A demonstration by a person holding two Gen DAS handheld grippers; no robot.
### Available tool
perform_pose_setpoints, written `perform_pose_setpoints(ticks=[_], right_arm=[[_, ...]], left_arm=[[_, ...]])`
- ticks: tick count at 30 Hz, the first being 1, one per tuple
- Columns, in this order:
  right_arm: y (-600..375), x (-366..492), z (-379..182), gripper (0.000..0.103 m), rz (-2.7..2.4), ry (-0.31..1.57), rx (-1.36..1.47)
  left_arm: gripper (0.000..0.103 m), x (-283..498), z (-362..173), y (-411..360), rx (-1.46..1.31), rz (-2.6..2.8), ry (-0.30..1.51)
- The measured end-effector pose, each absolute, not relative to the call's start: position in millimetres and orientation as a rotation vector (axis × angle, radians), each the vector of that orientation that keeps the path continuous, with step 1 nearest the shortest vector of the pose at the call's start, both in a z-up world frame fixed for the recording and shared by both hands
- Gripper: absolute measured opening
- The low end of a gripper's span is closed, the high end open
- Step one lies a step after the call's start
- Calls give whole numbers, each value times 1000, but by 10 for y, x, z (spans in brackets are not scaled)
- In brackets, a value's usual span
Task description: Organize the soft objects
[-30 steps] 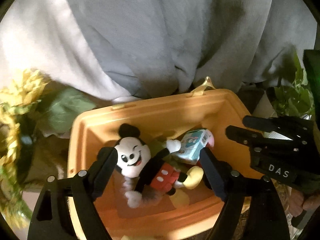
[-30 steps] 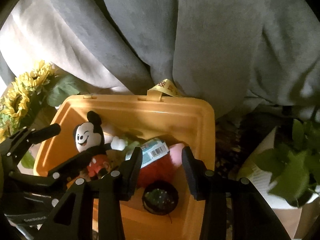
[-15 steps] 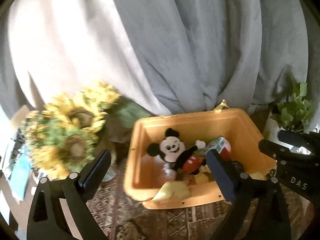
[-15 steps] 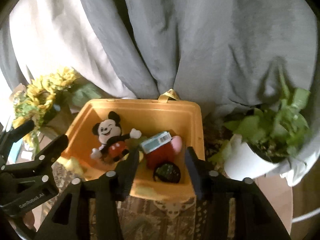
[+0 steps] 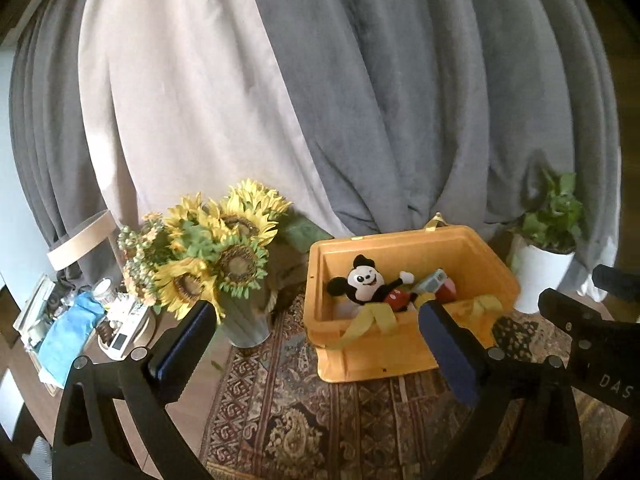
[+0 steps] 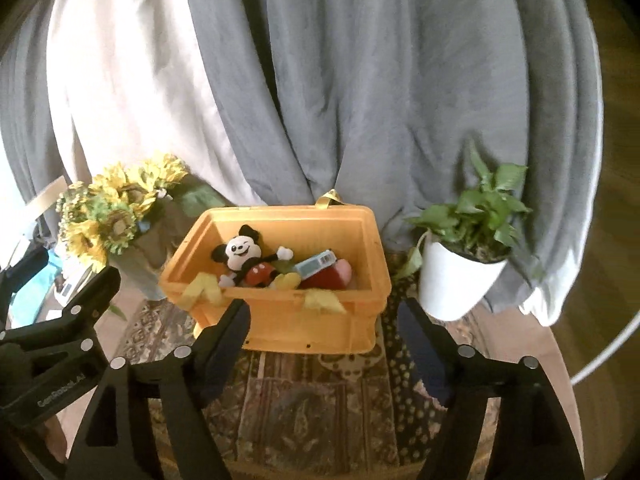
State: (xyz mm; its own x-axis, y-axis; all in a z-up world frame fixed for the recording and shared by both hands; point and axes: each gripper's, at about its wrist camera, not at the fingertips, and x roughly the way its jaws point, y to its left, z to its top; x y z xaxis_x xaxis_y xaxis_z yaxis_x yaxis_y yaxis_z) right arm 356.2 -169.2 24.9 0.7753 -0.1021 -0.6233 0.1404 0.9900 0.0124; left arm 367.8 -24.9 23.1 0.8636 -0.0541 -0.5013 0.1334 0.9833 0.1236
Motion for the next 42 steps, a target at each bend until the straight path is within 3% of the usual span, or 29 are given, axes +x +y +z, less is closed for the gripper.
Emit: perform_pose_setpoints(ticks=[27, 29, 42], right_arm=[[-1495, 1597, 534, 78, -161, 466, 20], [-1518, 1443, 539, 85, -158, 464, 20], [-1590, 503, 537, 93, -188, 439, 28]], left_arm=[[103, 1776, 472, -183, 91, -162, 397], [103, 1619, 471, -196, 77, -175, 405], [103, 802, 444, -192, 77, -169, 394]])
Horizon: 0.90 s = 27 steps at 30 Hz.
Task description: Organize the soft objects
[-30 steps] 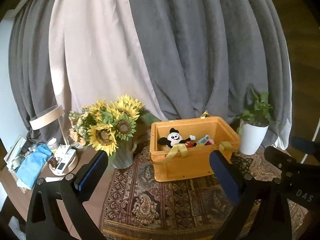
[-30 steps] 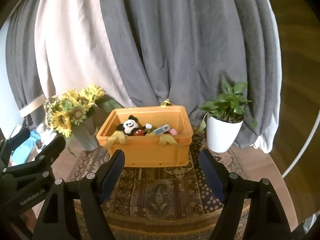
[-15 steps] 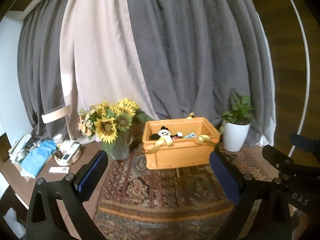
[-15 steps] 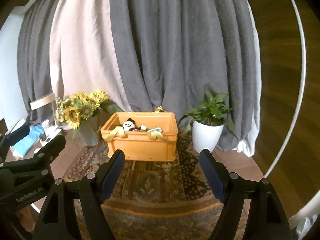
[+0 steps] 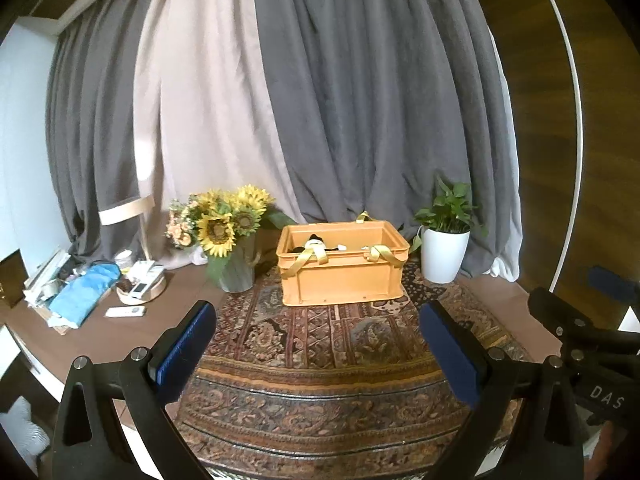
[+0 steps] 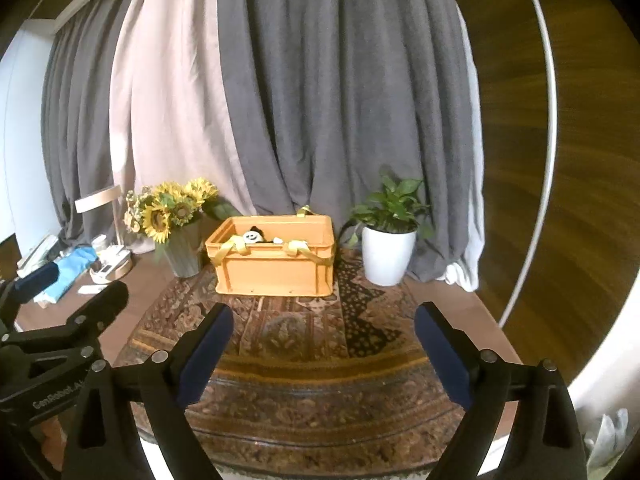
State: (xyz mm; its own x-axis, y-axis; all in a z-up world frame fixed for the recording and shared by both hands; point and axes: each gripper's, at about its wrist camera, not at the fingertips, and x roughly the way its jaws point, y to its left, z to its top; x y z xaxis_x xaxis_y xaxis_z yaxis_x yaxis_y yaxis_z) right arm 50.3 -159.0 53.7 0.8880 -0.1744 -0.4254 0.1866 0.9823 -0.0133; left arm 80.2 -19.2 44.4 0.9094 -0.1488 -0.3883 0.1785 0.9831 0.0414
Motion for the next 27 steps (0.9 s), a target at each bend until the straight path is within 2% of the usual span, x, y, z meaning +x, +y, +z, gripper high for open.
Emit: perform_pose_setpoints(ticks=[27], right_arm=[[-1698, -204, 458, 93, -209, 459, 87]], left_arm=[[103, 72, 499, -185, 124, -144, 352]])
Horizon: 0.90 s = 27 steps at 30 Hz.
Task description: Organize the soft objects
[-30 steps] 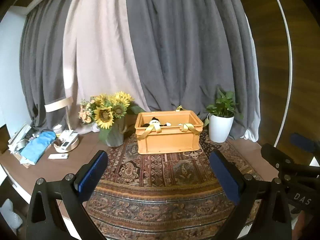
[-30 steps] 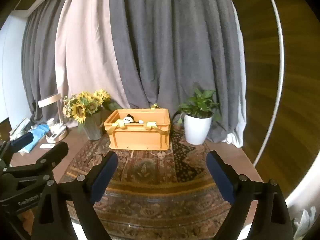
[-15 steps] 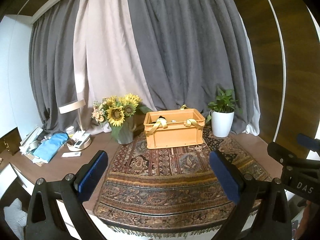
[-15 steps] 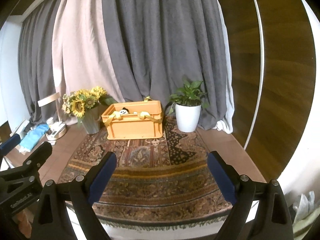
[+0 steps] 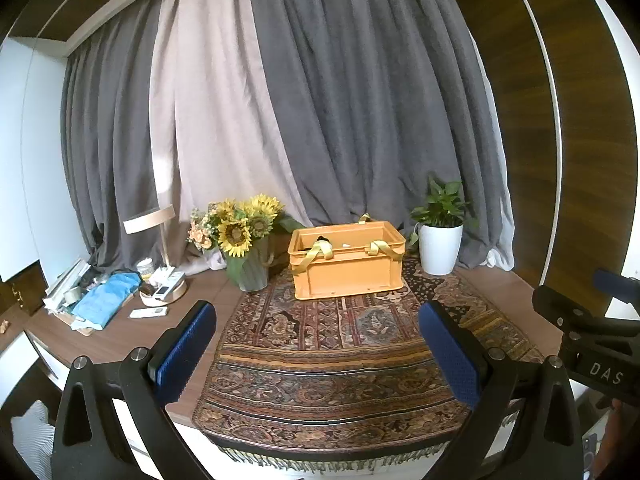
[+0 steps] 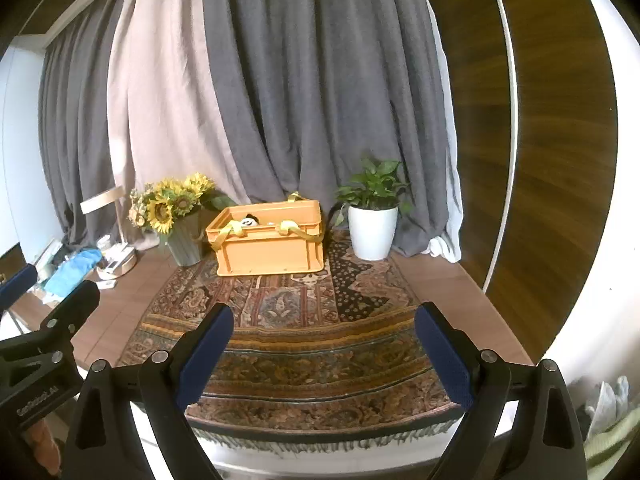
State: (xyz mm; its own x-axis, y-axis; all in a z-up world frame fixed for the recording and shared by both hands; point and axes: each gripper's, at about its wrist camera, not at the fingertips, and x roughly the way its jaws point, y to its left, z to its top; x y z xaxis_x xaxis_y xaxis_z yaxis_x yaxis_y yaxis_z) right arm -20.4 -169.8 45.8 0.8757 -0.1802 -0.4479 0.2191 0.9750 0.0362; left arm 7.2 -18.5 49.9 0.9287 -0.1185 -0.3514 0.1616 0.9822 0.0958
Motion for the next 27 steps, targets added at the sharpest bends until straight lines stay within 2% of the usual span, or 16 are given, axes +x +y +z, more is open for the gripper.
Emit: perform_pose_setpoints(ticks=[27], right_arm=[[-1729, -283, 490, 93, -225, 460, 74]], left_arm=[[103, 36, 473, -146, 114, -176, 364]])
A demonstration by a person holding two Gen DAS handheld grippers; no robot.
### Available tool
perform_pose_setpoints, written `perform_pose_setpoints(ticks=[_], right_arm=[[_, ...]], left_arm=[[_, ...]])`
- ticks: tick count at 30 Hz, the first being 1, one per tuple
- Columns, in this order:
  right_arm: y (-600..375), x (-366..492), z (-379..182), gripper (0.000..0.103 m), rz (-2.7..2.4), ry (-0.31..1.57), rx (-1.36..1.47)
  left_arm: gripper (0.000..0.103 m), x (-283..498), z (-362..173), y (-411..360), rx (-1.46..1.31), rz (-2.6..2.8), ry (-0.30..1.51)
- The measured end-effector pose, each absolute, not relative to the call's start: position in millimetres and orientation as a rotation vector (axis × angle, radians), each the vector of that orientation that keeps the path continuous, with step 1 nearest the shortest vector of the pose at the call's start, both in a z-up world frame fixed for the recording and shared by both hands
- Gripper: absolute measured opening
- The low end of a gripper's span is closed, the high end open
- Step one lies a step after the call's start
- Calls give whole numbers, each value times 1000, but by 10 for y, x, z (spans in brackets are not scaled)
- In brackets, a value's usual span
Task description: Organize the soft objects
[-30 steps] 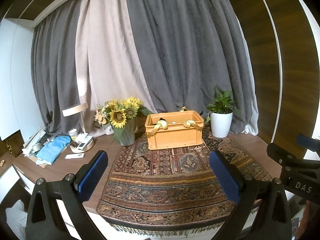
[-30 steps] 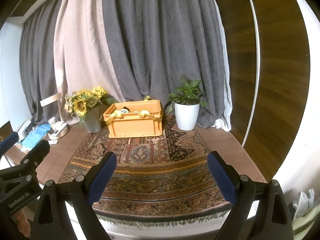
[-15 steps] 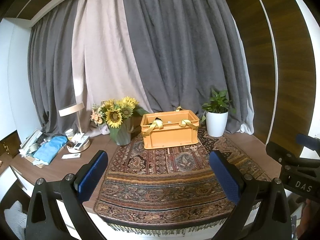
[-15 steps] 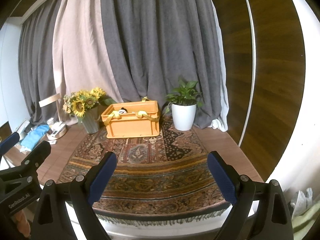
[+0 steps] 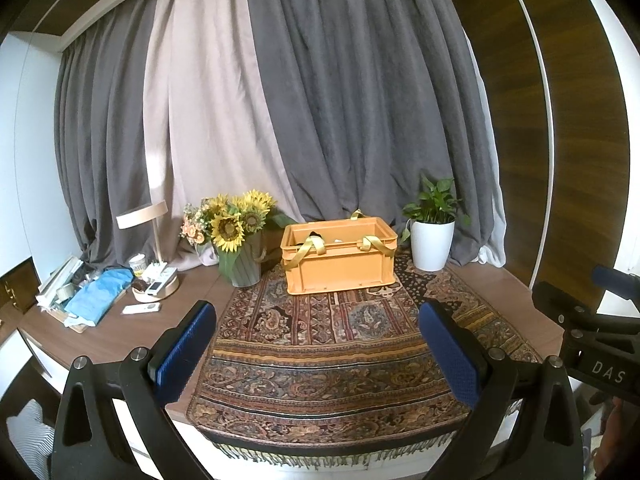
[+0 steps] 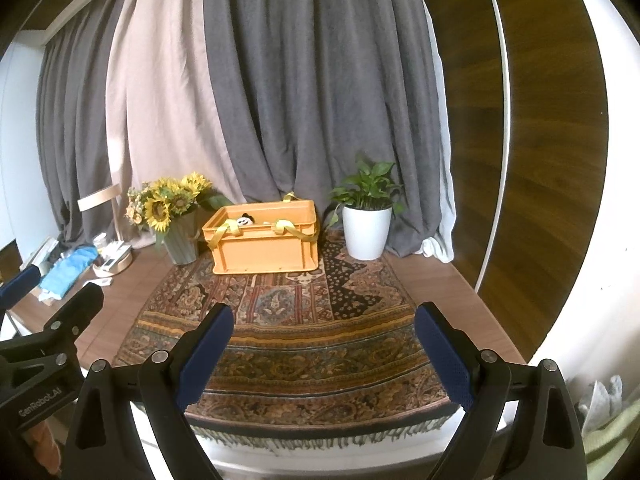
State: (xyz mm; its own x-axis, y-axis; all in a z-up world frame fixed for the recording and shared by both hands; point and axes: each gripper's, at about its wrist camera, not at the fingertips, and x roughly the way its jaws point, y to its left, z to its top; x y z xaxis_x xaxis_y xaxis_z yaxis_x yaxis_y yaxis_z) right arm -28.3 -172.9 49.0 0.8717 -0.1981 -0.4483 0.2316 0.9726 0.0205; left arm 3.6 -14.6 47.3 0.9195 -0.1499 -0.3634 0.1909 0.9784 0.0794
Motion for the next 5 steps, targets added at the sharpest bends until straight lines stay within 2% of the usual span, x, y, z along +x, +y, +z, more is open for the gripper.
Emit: perform_pose_setpoints(ticks=[5], right_arm=[[-1717, -300, 499, 93, -222, 456, 71]], left_arm=[[103, 27, 470, -142, 113, -175, 364]])
